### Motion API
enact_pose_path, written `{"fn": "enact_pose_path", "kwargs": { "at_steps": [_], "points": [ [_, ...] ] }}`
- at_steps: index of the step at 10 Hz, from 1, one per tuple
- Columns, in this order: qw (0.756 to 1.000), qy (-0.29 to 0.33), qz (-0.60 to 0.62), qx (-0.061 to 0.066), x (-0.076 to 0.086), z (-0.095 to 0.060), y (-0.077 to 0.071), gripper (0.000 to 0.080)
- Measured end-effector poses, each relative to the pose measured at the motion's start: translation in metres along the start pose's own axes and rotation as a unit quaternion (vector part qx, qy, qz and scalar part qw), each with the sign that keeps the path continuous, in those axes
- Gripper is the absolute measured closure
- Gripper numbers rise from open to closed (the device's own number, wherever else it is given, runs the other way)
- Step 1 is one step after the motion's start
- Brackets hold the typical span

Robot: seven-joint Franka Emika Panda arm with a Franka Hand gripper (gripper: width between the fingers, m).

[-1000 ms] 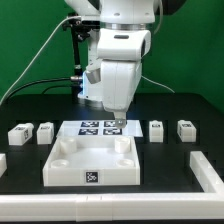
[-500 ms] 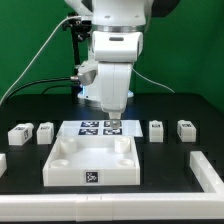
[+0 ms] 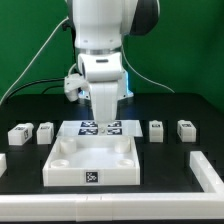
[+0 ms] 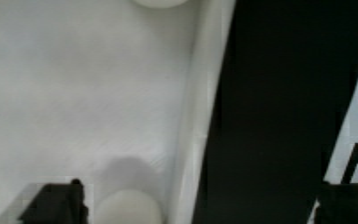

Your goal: Assemble one leg

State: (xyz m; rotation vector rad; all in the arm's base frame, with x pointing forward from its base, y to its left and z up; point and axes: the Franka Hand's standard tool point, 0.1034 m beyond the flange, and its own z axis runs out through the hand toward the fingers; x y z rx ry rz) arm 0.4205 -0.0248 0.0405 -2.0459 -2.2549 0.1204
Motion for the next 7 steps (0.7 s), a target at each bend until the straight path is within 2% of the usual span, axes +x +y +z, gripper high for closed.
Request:
{"fn": "enact_pose_path", "kwargs": {
  "at_steps": [3,6,7],
  "points": [
    [1.000,0.006,0.007,0.014,0.004,0.019,0.004,0.0150],
    [1.000,0.007,0.021,0.018,0.004,0.023,0.003,0.0150],
    [1.000,0.007,0.022,0.019,0.004,0.023,0.002,0.0274]
  ]
}}
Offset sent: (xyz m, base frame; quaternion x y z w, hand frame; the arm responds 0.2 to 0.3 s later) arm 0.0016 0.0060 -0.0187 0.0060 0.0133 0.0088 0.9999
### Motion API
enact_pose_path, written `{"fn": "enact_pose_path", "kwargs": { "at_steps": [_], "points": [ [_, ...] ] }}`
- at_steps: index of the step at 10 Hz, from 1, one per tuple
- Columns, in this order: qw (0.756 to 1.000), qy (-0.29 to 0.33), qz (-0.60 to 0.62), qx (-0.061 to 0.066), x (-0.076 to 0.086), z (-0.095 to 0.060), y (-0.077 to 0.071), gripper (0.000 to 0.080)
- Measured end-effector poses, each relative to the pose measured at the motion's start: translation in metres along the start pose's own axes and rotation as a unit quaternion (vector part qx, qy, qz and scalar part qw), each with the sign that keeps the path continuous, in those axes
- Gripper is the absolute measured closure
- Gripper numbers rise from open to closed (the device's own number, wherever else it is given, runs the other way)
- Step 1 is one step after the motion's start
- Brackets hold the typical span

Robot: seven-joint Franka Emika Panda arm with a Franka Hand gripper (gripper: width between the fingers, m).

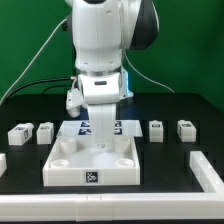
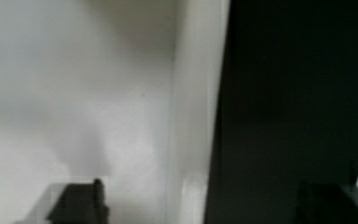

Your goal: Assemble one leg

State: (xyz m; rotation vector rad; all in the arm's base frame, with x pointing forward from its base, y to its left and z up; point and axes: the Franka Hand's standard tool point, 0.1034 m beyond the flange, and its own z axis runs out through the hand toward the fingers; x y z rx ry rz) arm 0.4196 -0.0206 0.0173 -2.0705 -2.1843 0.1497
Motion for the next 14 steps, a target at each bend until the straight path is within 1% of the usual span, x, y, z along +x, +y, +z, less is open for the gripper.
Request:
{"fn": "enact_pose_path", "kwargs": {
  "at_steps": [1,2,3,4,5,6,9,10,12,13,14],
  "points": [
    [1.000,0.000,0.000,0.000,0.000,0.000,0.000,0.0408],
    [1.000,0.000,0.000,0.000,0.000,0.000,0.000,0.0408],
    [1.000,0.000,0.001,0.000,-0.001,0.000,0.000,0.0592],
    [1.000,0.000,0.001,0.000,-0.001,0.000,0.000,0.0720],
    [1.000,0.000,0.001,-0.002,-0.001,0.000,0.001,0.0720],
    [1.000,0.000,0.001,-0.002,-0.001,0.000,0.001,0.0738],
    [1.000,0.000,0.002,-0.002,-0.001,0.000,0.001,0.0738],
    [1.000,0.000,0.007,-0.002,0.001,0.000,0.002,0.0738],
    [1.000,0.004,0.017,-0.009,0.021,-0.002,0.016,0.0737],
    [0.999,0.006,0.031,-0.011,0.034,-0.003,0.025,0.0737],
    [0.999,0.009,0.033,-0.016,0.046,-0.005,0.036,0.0737]
  ]
}}
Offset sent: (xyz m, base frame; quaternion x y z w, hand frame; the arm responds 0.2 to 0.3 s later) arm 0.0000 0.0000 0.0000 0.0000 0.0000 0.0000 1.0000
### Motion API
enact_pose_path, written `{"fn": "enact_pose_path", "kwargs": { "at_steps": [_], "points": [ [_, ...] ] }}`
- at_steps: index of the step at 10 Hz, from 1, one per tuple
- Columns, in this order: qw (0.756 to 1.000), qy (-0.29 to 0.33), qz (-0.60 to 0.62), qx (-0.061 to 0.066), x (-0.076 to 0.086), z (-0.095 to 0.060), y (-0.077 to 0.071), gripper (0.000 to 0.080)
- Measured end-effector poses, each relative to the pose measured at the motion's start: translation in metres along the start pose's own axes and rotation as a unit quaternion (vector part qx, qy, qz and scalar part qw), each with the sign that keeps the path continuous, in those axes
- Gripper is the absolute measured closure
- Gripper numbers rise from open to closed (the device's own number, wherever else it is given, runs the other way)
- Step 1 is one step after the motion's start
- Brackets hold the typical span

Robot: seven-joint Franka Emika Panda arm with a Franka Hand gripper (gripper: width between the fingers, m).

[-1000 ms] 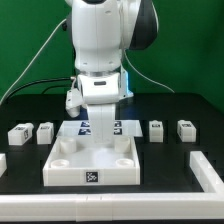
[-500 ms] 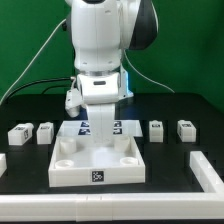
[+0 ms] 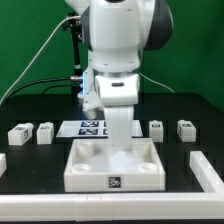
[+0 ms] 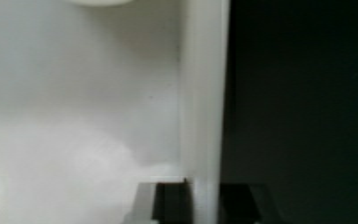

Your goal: Assemble one leg

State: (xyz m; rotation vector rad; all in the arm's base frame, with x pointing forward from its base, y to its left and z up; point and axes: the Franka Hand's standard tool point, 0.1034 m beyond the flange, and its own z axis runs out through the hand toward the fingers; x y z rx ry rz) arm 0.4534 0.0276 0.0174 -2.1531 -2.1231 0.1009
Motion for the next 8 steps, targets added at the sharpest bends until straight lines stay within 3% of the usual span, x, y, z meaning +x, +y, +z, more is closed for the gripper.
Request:
{"fn": "enact_pose_path", "kwargs": {
  "at_steps": [4,7,8],
  "points": [
    [1.000,0.014,0.011,-0.019,0.049,-0.003,0.033,0.0737],
    [1.000,0.016,0.002,-0.023,0.051,-0.004,0.038,0.0737],
    [1.000,0.015,-0.007,-0.023,0.048,-0.004,0.038,0.0665]
  ]
}}
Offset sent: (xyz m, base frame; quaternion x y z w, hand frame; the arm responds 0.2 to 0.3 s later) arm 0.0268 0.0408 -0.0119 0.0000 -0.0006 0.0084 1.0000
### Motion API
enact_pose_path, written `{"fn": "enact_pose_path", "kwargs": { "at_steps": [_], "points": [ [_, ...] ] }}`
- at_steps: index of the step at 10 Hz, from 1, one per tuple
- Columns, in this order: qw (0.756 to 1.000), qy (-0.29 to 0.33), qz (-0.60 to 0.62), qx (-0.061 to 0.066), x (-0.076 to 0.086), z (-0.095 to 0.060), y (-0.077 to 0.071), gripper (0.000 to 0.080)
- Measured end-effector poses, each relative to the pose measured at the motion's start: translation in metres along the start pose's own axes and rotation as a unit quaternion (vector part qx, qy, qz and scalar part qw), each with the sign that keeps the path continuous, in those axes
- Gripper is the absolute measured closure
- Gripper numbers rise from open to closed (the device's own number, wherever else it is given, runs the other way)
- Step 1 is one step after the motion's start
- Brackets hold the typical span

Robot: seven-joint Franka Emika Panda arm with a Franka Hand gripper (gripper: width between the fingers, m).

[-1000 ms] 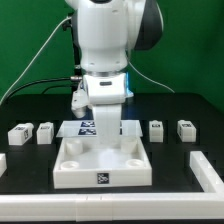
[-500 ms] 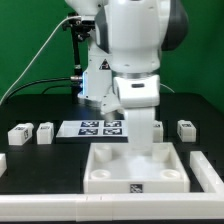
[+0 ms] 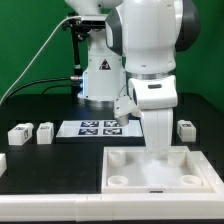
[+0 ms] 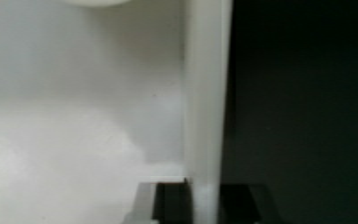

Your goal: Assemble one leg

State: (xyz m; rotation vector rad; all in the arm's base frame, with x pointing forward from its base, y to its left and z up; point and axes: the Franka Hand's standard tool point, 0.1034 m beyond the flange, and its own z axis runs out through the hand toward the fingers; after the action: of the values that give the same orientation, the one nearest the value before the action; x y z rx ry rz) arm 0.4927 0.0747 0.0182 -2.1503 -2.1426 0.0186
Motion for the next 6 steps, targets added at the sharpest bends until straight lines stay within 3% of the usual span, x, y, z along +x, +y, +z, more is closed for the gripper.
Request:
{"fn": "enact_pose_path", "kwargs": {
  "at_steps": [1,4,5,6],
  "points": [
    [1.000,0.000,0.001,0.000,-0.0035,-0.0010,0.0006,0.0665],
    [1.000,0.000,0.009,0.001,-0.0037,0.0005,-0.0002,0.0222],
    [1.000,0.000,0.010,0.001,-0.0038,0.0006,-0.0003,0.0222],
    [1.000,0.000,0.010,0.001,-0.0039,0.0006,-0.0003,0.0165]
  ]
}}
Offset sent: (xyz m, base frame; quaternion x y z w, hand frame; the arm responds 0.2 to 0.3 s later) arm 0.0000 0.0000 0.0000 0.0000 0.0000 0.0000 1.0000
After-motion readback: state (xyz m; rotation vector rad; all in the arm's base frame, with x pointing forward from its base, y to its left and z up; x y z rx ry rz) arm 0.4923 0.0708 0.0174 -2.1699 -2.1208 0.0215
